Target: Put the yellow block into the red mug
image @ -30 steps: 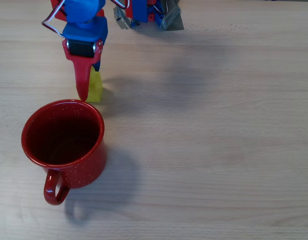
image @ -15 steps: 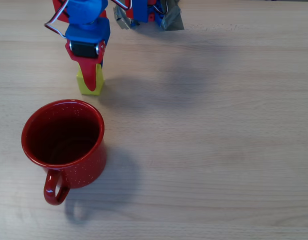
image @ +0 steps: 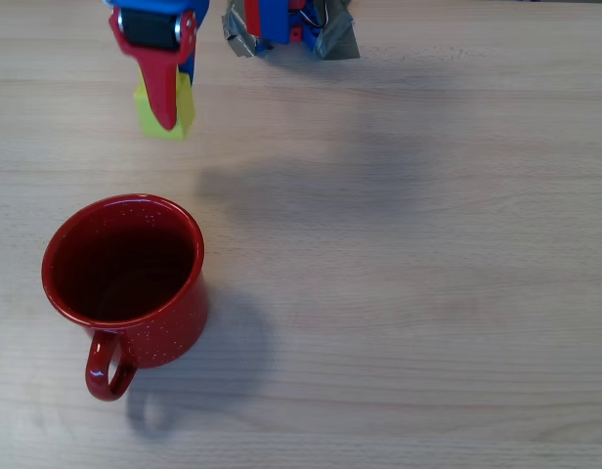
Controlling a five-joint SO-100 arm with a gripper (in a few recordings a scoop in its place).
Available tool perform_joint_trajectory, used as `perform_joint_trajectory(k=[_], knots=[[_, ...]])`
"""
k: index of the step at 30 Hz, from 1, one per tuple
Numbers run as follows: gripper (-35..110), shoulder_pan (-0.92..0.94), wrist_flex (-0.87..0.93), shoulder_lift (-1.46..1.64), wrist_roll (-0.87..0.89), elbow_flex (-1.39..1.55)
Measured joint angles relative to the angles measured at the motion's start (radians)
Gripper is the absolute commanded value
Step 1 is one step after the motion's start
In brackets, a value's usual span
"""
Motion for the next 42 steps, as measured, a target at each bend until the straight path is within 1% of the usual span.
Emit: perform_joint_trajectory(k=[5, 14, 18, 26, 37, 42], knots=[[0, -0.025, 0.092, 0.000, 0.000, -0.161], [0, -0.087, 0.186, -0.015, 0.064, -0.482], [0, -0.104, 0.193, -0.092, 0.098, -0.618], [0, -0.127, 0.195, -0.256, 0.141, -0.796], [0, -0.124, 0.202, -0.522, 0.172, -1.068], [0, -0.123, 0.207, -0.635, 0.172, -1.144]])
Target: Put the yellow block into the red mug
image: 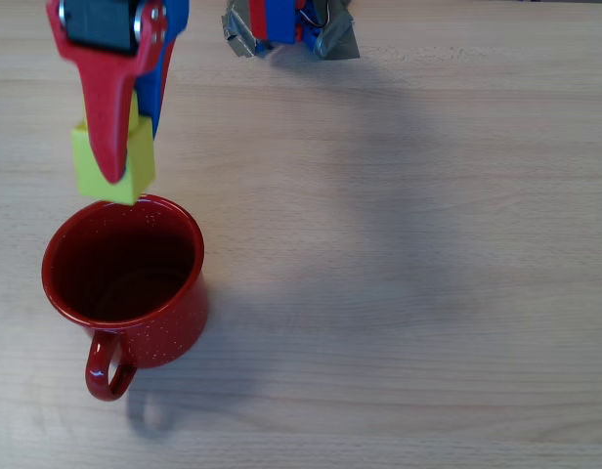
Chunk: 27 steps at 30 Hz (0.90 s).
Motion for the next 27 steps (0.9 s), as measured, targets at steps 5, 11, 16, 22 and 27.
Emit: perform_joint_trajectory(k=[5, 11, 16, 22, 27], knots=[[0, 0.000, 0.000, -0.098, 0.000, -0.046], [0, 0.000, 0.000, -0.155, 0.000, -0.083], [1, -0.005, -0.008, -0.186, 0.000, -0.100], [18, -0.006, -0.037, -0.222, 0.000, -0.103], [32, -0.005, -0.041, -0.229, 0.000, -0.103]])
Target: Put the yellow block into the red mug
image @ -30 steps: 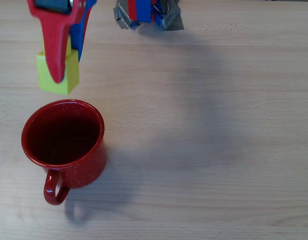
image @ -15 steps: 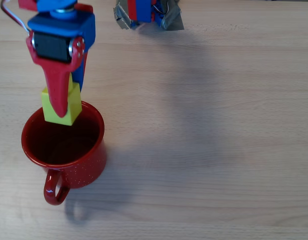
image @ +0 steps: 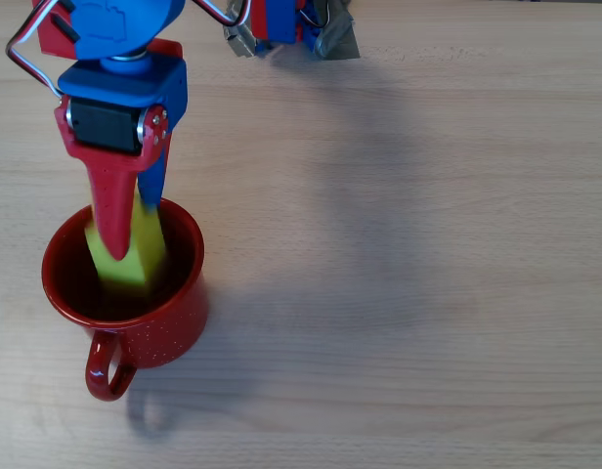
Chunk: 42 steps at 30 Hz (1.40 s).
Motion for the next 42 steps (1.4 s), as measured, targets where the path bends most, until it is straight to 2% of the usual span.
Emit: perform_joint_trajectory(k=[7, 15, 19, 21, 22, 34, 42], knots=[[38, -0.002, -0.017, 0.000, 0.000, 0.000], [36, 0.000, -0.035, 0.000, 0.000, 0.000], [27, 0.000, -0.035, 0.000, -0.003, 0.000], [6, 0.000, -0.035, 0.000, -0.003, 0.000], [1, 0.000, -0.035, 0.000, -0.003, 0.000], [0, 0.011, -0.037, 0.000, 0.005, 0.000], [0, 0.012, -0.137, 0.049, 0.020, 0.101]])
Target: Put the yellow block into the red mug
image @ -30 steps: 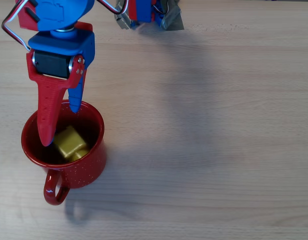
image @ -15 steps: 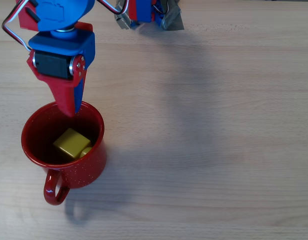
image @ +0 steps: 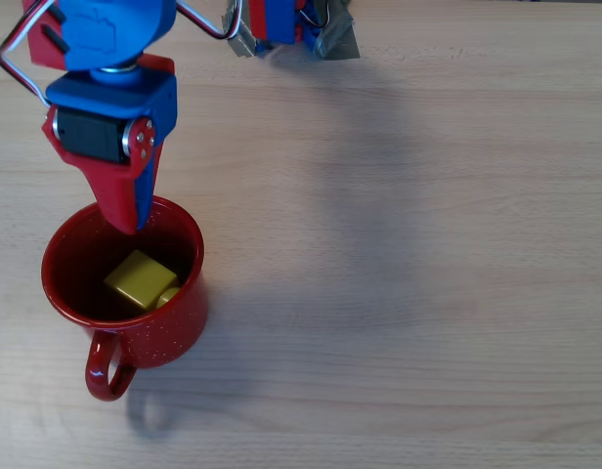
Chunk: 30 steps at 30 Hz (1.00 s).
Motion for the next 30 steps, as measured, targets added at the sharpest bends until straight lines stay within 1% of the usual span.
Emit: perform_joint_trajectory(k=[9, 16, 21, 30], knots=[[0, -0.071, -0.084, 0.336, 0.034, 0.198], [0, -0.130, -0.091, 0.551, 0.049, 0.365], [0, -0.161, -0.117, 0.769, 0.049, 0.574], [0, -0.255, -0.192, 1.163, 0.048, 1.048]])
